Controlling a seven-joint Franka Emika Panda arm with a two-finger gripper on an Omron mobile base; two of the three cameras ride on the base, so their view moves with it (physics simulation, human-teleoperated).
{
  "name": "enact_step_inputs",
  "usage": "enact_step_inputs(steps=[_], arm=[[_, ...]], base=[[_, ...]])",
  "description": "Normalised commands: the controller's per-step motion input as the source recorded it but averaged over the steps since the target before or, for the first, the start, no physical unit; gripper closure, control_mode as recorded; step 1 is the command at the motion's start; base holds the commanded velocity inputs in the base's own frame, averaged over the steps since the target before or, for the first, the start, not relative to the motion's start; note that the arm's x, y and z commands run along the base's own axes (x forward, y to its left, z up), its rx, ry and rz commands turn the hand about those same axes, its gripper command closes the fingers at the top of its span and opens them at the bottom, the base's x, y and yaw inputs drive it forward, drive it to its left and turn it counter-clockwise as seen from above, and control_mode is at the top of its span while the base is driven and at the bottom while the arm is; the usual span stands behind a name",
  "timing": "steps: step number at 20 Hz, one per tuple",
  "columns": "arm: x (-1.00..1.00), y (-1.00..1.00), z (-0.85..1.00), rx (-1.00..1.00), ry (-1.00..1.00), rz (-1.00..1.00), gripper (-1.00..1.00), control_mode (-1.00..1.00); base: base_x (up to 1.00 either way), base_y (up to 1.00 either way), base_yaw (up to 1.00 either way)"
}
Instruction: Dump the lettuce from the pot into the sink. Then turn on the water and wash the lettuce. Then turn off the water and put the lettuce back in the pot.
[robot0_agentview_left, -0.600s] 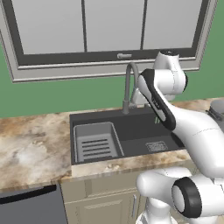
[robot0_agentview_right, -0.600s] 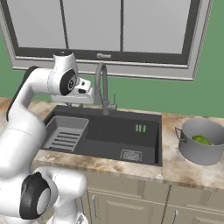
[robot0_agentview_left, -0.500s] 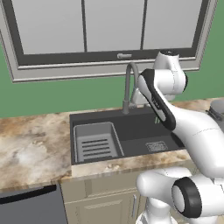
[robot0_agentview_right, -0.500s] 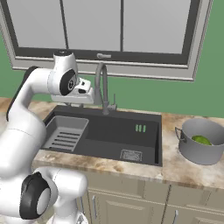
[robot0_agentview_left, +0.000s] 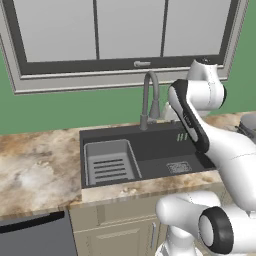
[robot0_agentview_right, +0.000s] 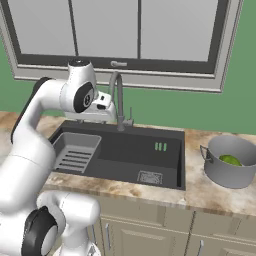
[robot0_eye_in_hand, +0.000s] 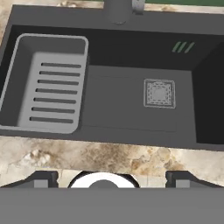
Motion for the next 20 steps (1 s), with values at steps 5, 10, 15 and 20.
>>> enact_step_inputs(steps=[5,10,15,20], arm=[[-0.28,-0.66,0.0,0.0,0.0,0.0,-1.0,-1.0],[-0.14,-0.7,0.0,0.0,0.0,0.0,-1.0,-1.0],[0.0,-0.64,0.0,0.0,0.02,0.0,-1.0,-1.0],[0.0,-0.61,0.0,0.0,0.01,0.0,-1.0,-1.0]], base=[[0.0,0.0,0.0],[0.0,0.0,0.0],[0.0,0.0,0.0],[0.0,0.0,0.0]])
